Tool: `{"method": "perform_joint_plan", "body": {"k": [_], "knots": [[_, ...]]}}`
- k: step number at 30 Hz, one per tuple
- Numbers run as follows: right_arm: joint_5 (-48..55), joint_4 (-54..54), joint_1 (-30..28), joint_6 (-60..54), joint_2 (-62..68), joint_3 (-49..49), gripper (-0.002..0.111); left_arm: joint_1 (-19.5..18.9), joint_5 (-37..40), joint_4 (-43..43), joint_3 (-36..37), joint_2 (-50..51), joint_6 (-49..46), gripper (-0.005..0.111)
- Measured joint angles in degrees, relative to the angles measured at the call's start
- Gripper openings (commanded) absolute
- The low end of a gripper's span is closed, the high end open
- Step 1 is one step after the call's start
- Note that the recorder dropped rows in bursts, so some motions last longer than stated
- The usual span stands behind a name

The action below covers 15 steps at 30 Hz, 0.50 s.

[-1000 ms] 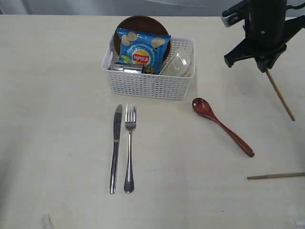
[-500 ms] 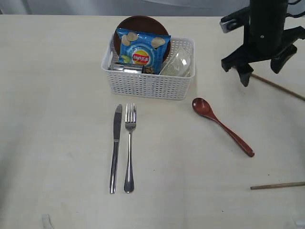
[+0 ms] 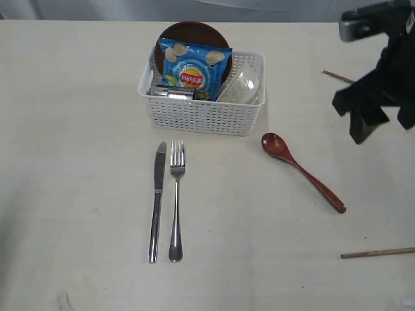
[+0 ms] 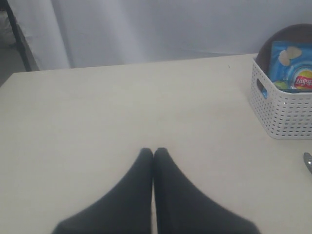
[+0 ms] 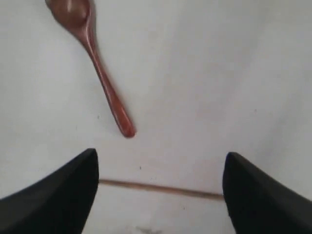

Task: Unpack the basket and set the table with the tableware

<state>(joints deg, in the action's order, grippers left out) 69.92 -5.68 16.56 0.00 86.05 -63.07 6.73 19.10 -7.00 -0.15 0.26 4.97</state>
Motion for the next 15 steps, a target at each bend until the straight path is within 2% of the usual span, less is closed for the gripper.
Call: {"method": "perform_joint_plan", "body": {"k": [5,8,10,12,15], "knots": [[-1.6,1.9,0.0,-1.5,-1.9,8.2,0.044,0.0,0.0,0.0,0.0,0.0,0.0,0.0],[-7.2,2.7,0.0,-2.8,-0.5,9.6,0.041,0.0,0.0,0.0,0.0,0.0,0.0,0.0],[-10.1,4.6,0.0,-4.5,1.2,9.6,0.042,0.0,0.0,0.0,0.0,0.0,0.0,0.0],[-11.1,8.1,0.7,-8.1,3.4,9.6,0.049,0.0,0.0,0.0,0.0,0.0,0.0,0.0],[-12.1,10.5,4.1,-10.9,7.5,9.6,0.056,0.0,0.0,0.0,0.0,0.0,0.0,0.0]]}}
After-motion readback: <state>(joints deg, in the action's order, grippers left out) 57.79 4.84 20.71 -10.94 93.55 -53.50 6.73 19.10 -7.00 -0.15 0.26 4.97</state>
